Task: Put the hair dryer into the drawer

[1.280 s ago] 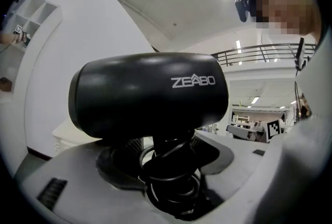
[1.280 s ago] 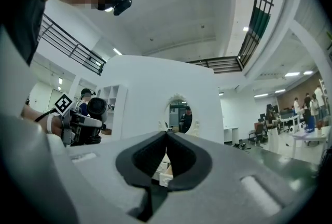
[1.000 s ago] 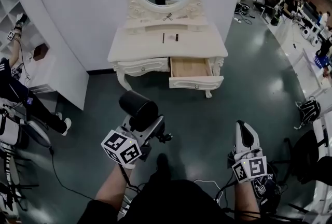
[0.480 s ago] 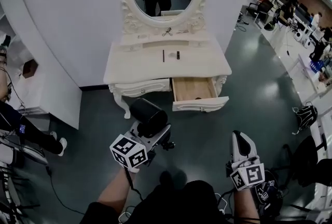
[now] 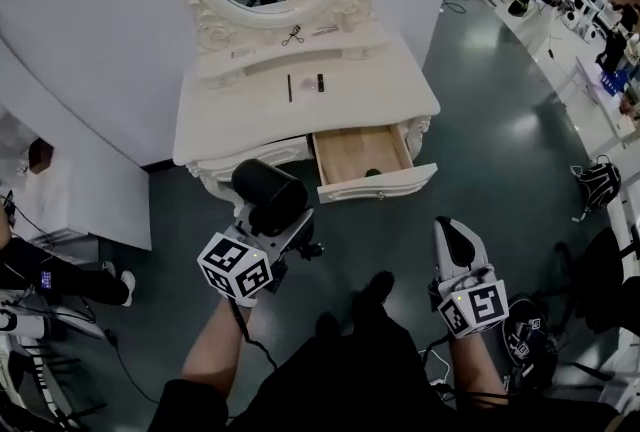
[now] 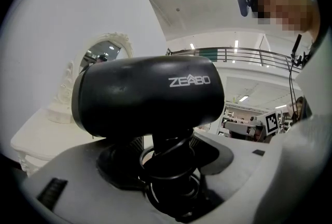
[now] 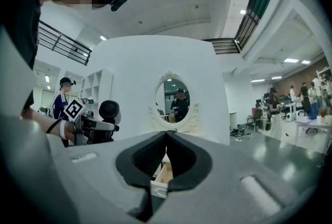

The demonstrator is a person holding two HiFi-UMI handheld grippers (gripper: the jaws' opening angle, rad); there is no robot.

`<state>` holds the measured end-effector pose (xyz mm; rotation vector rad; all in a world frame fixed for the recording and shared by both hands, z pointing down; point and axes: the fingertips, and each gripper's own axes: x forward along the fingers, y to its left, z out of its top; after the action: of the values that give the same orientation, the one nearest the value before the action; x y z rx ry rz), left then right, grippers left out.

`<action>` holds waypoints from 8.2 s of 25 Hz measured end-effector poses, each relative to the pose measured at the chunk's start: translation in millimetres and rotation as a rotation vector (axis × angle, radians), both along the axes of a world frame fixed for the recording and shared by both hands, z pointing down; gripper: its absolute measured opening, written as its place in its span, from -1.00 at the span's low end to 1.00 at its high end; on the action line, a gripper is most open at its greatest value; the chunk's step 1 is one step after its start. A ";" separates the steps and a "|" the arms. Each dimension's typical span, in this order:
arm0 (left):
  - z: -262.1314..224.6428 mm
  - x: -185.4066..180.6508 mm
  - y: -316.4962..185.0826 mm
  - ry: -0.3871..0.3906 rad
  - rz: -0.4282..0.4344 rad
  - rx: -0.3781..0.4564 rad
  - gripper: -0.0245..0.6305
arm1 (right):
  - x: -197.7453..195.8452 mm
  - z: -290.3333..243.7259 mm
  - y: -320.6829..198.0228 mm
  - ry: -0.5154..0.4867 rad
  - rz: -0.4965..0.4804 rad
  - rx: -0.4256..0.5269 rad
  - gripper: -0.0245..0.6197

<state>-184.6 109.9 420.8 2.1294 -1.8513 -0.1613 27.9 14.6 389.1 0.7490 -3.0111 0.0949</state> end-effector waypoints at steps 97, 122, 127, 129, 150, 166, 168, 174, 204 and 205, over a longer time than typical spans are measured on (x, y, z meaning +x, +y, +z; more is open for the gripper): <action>459.2 33.3 -342.4 -0.836 1.065 -0.937 -0.14 | 54.5 130.6 -184.5 0.075 0.487 -0.338 -0.92; 442.6 24.5 -353.3 -0.847 0.994 -0.811 0.04 | 44.5 137.0 -195.7 0.079 0.460 -0.343 -0.92; 385.2 27.7 -357.0 -0.862 0.958 -0.692 0.04 | 35.2 120.2 -209.9 0.074 0.442 -0.293 -0.92; 355.0 30.0 -356.1 -0.854 0.953 -0.639 0.04 | 32.3 110.3 -216.6 0.070 0.440 -0.264 -0.92; -15.6 29.0 -368.0 -0.511 0.388 0.073 -0.81 | -1.1 -36.0 -277.6 -0.020 0.450 0.060 -0.92; -147.3 38.6 -373.8 -0.262 0.194 0.330 -0.87 | 13.4 -127.3 -277.6 -0.085 0.492 0.269 -0.92; -154.4 40.6 -375.0 -0.263 0.188 0.351 -0.87 | 13.7 -133.4 -279.7 -0.087 0.489 0.292 -0.92; -159.7 42.0 -375.0 -0.264 0.190 0.363 -0.87 | 16.0 -142.9 -280.3 -0.078 0.504 0.325 -0.92; -154.8 78.7 -364.7 -0.263 0.218 0.354 -0.87 | 52.1 -133.3 -270.6 -0.086 0.531 0.305 -0.92; -154.6 79.0 -364.6 -0.262 0.218 0.353 -0.87 | 53.0 -133.1 -270.5 -0.085 0.531 0.304 -0.92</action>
<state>-105.6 -254.7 266.1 2.6921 -1.8180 -0.1767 80.9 -255.8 256.0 1.5917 -2.8438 -0.3321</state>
